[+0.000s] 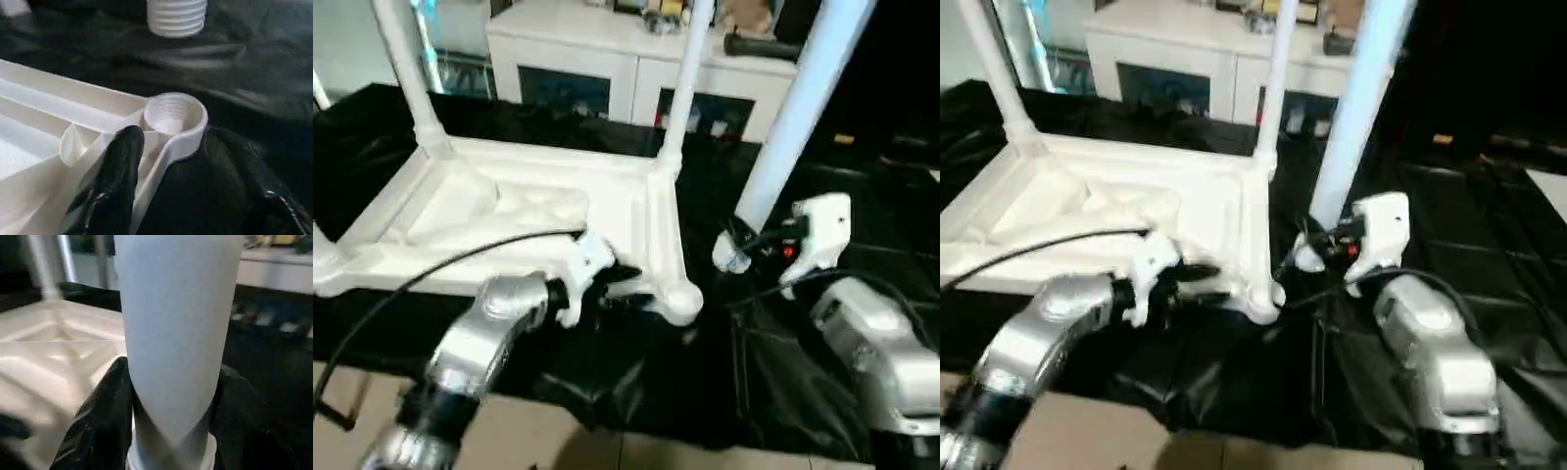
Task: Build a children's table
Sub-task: Insert table leg to table base
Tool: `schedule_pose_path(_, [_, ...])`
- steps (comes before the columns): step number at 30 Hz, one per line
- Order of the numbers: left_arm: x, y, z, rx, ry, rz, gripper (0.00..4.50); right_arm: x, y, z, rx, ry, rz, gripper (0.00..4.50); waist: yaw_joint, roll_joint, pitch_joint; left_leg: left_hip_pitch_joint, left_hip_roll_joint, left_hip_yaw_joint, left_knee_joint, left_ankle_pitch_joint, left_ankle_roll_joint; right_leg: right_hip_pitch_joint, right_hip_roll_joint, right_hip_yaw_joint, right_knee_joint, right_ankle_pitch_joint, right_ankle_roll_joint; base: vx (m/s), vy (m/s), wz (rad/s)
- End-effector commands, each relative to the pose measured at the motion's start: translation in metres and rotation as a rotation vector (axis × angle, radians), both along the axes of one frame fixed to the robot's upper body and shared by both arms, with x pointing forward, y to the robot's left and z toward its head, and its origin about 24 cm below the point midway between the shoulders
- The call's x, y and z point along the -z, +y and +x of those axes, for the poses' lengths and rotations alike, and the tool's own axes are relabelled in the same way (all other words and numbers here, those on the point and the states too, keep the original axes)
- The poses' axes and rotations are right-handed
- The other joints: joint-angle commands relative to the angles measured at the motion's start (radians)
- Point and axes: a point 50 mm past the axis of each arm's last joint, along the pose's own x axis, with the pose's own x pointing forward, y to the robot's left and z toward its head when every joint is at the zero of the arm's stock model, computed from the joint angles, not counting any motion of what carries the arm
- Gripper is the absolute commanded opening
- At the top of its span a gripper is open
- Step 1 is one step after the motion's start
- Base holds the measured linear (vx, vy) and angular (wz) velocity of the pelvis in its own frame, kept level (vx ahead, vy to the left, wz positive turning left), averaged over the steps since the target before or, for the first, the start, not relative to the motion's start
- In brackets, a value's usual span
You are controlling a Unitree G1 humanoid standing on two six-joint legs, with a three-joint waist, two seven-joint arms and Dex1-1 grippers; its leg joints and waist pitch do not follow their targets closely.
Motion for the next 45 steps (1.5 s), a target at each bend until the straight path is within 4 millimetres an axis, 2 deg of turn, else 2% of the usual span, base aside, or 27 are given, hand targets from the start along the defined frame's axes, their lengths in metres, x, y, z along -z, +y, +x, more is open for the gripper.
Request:
schedule_pose_path(1, [0.002, -0.005, 0.001, 0.065, -0.012, 0.053, 2.62, -0.004, -0.003, -0.002, -0.030, 0.001, 0.010, 1.86, -0.003, 0.007, -0.042, 0.010, 0.030, -0.002, -0.106, -0.257, -0.033, 0.014, -0.053, 0.021, -0.098, -0.254, -0.148, 0.000, 0.000, 0.00])
schedule_pose_path(2, [0.005, -0.005, 0.008, 0.084, -0.031, 0.117, 2.62, -0.001, -0.004, -0.004, -0.047, 0.008, -0.023, 1.86, -0.002, 0.015, -0.044, 0.008, 0.030, -0.004, -0.106, -0.249, -0.036, 0.017, -0.055, 0.021, -0.095, -0.244, -0.154, 0.000, 0.000, 0.00])
schedule_pose_path(3, [0.006, -0.005, 0.012, 0.071, -0.037, 0.136, 2.62, 0.000, -0.004, -0.004, -0.051, 0.011, -0.028, 1.86, -0.002, 0.016, -0.046, 0.004, 0.029, -0.001, -0.103, -0.224, -0.035, 0.019, -0.054, 0.022, -0.095, -0.215, -0.157, 0.000, 0.000, 0.00])
schedule_pose_path(4, [0.006, -0.005, 0.017, 0.069, -0.036, 0.162, 2.62, 0.000, -0.003, -0.006, -0.060, 0.008, -0.034, 1.86, -0.001, 0.022, -0.048, 0.002, 0.028, -0.001, -0.101, -0.194, -0.032, 0.020, -0.055, 0.022, -0.092, -0.184, -0.165, 0.000, 0.000, 0.00])
schedule_pose_path(5, [0.006, -0.004, 0.020, 0.069, -0.033, 0.179, 2.62, 0.000, -0.003, -0.007, -0.067, 0.007, -0.036, 1.86, -0.002, 0.021, -0.049, 0.002, 0.028, 0.001, -0.100, -0.181, -0.031, 0.020, -0.054, 0.022, -0.093, -0.166, -0.168, 0.000, 0.000, 0.00])
schedule_pose_path(6, [0.007, -0.003, 0.022, 0.092, -0.017, 0.202, 2.62, 0.000, -0.002, -0.009, -0.077, 0.007, -0.036, 1.86, 0.000, 0.016, -0.055, -0.002, 0.026, 0.001, -0.096, -0.139, -0.024, 0.027, -0.053, 0.022, -0.086, -0.100, -0.180, 0.000, 0.000, 0.00])
schedule_pose_path(8, [0.008, -0.001, 0.023, 0.118, 0.012, 0.228, 2.62, 0.001, -0.001, -0.011, -0.089, 0.012, -0.041, 1.86, 0.003, 0.026, -0.060, -0.001, 0.024, 0.003, -0.093, -0.095, -0.015, 0.026, -0.050, 0.022, -0.081, -0.020, -0.191, 0.000, 0.000, 0.00])
schedule_pose_path(9, [0.010, 0.001, 0.024, 0.127, 0.031, 0.247, 2.62, 0.002, -0.001, -0.012, -0.092, 0.015, -0.050, 1.86, 0.003, 0.020, -0.065, -0.011, 0.022, 0.003, -0.090, -0.026, 0.002, 0.036, -0.047, 0.020, -0.066, 0.118, -0.217, 0.000, 0.000, 0.00])
schedule_pose_path(11, [0.011, 0.002, 0.024, 0.127, 0.035, 0.259, 2.47, 0.002, -0.002, -0.013, -0.094, 0.017, -0.050, 1.86, 0.004, 0.024, -0.066, -0.011, 0.024, 0.006, -0.085, -0.002, 0.019, 0.034, -0.045, 0.018, -0.060, 0.189, -0.245, 0.000, 0.000, 0.00])
schedule_pose_path(12, [0.011, 0.003, 0.025, 0.127, 0.036, 0.262, 2.36, 0.002, -0.002, -0.013, -0.094, 0.018, -0.050, 1.86, 0.004, 0.024, -0.066, -0.009, 0.025, 0.008, -0.084, -0.003, 0.025, 0.033, -0.045, 0.018, -0.061, 0.197, -0.254, 0.000, 0.000, 0.00])
schedule_pose_path(14, [0.012, 0.005, 0.028, 0.114, 0.042, 0.265, 2.36, 0.002, -0.003, -0.014, -0.097, 0.021, -0.046, 1.86, 0.006, 0.025, -0.062, -0.009, 0.027, 0.010, -0.086, -0.026, 0.032, 0.032, -0.046, 0.017, -0.064, 0.172, -0.267, 0.000, 0.000, 0.00])
schedule_pose_path(15, [0.012, 0.005, 0.029, 0.110, 0.048, 0.260, 2.23, 0.002, -0.003, -0.014, -0.098, 0.022, -0.044, 1.86, 0.008, 0.025, -0.059, -0.007, 0.031, 0.010, -0.090, -0.062, 0.024, 0.030, -0.048, 0.017, -0.068, 0.117, -0.271, 0.000, 0.000, 0.00])
schedule_pose_path(18, [0.011, 0.008, 0.030, 0.121, 0.053, 0.249, 1.89, 0.001, -0.001, -0.014, -0.106, 0.019, -0.041, 1.86, 0.008, 0.022, -0.054, -0.004, 0.034, 0.011, -0.095, -0.116, 0.005, 0.027, -0.050, 0.018, -0.076, 0.016, -0.260, 0.000, 0.000, 0.00])
schedule_pose_path(19, [0.011, 0.009, 0.030, 0.122, 0.053, 0.250, 1.89, 0.001, -0.001, -0.014, -0.108, 0.019, -0.041, 1.86, 0.008, 0.022, -0.053, -0.004, 0.034, 0.011, -0.096, -0.121, 0.003, 0.025, -0.050, 0.018, -0.078, 0.002, -0.257, 0.000, 0.000, 0.00])
schedule_pose_path(21, [0.011, 0.013, 0.031, 0.121, 0.058, 0.250, 1.55, 0.001, 0.001, -0.014, -0.117, 0.020, -0.039, 1.86, 0.009, 0.020, -0.052, -0.004, 0.035, 0.011, -0.098, -0.132, -0.005, 0.023, -0.051, 0.018, -0.079, -0.027, -0.246, 0.000, 0.000, 0.00])
schedule_pose_path(23, [0.011, 0.014, 0.031, 0.114, 0.061, 0.245, 1.46, 0.001, 0.001, -0.014, -0.121, 0.020, -0.038, 1.86, 0.008, 0.021, -0.052, -0.004, 0.036, 0.012, -0.098, -0.135, -0.008, 0.022, -0.052, 0.019, -0.079, -0.028, -0.244, 0.000, 0.000, 0.00])
schedule_pose_path(24, [0.010, 0.016, 0.032, 0.114, 0.060, 0.244, 1.37, 0.001, 0.002, -0.014, -0.129, 0.020, -0.039, 1.86, 0.007, 0.016, -0.052, -0.005, 0.036, 0.012, -0.098, -0.132, -0.007, 0.023, -0.052, 0.019, -0.079, -0.026, -0.243, 0.000, 0.000, 0.00])
schedule_pose_path(25, [0.009, 0.017, 0.031, 0.118, 0.059, 0.245, 1.37, 0.002, 0.002, -0.014, -0.132, 0.021, -0.040, 1.86, 0.008, 0.017, -0.052, -0.005, 0.036, 0.012, -0.097, -0.121, -0.005, 0.022, -0.052, 0.019, -0.078, -0.016, -0.242, 0.000, 0.000, 0.00])
schedule_pose_path(29, [0.008, 0.020, 0.033, 0.119, 0.052, 0.249, 0.99, 0.002, 0.003, -0.013, -0.137, 0.021, -0.040, 1.86, 0.008, 0.019, -0.053, -0.006, 0.035, 0.012, -0.097, -0.104, -0.003, 0.023, -0.052, 0.018, -0.076, 0.015, -0.243, 0.000, 0.000, 0.00])
schedule_pose_path(34, [0.007, 0.020, 0.034, 0.127, 0.051, 0.252, 0.50, 0.001, 0.004, -0.013, -0.148, 0.021, -0.039, 1.86, 0.008, 0.016, -0.053, -0.006, 0.035, 0.013, -0.097, -0.088, 0.005, 0.023, -0.051, 0.018, -0.074, 0.038, -0.246, 0.000, 0.000, 0.00])
schedule_pose_path(35, [0.008, 0.020, 0.034, 0.133, 0.054, 0.259, 0.50, 0.001, 0.004, -0.013, -0.150, 0.022, -0.040, 1.86, 0.007, 0.014, -0.053, -0.007, 0.036, 0.014, -0.097, -0.088, 0.006, 0.024, -0.052, 0.018, -0.074, 0.042, -0.248, 0.000, 0.000, 0.00])
schedule_pose_path(37, [0.011, 0.020, 0.032, 0.146, 0.057, 0.279, 0.43, 0.001, 0.005, -0.012, -0.156, 0.024, -0.039, 1.86, 0.008, 0.017, -0.054, -0.007, 0.037, 0.014, -0.097, -0.084, 0.007, 0.025, -0.053, 0.018, -0.073, 0.047, -0.249, 0.000, 0.000, 0.00])
schedule_pose_path(39, [0.015, 0.021, 0.029, 0.163, 0.060, 0.309, 0.23, 0.000, 0.007, -0.009, -0.163, 0.028, -0.029, 1.86, 0.003, 0.018, -0.054, -0.008, 0.036, 0.013, -0.098, -0.080, 0.007, 0.026, -0.052, 0.018, -0.072, 0.063, -0.251, 0.000, 0.000, 0.00])
schedule_pose_path(45, [0.026, 0.022, 0.019, 0.216, 0.085, 0.343, 0.01, 0.002, 0.013, -0.002, -0.168, 0.061, -0.010, 1.86, -0.008, 0.020, -0.053, -0.008, 0.037, 0.012, -0.099, -0.097, 0.001, 0.026, -0.052, 0.019, -0.074, 0.045, -0.262, 0.000, 0.000, 0.00])
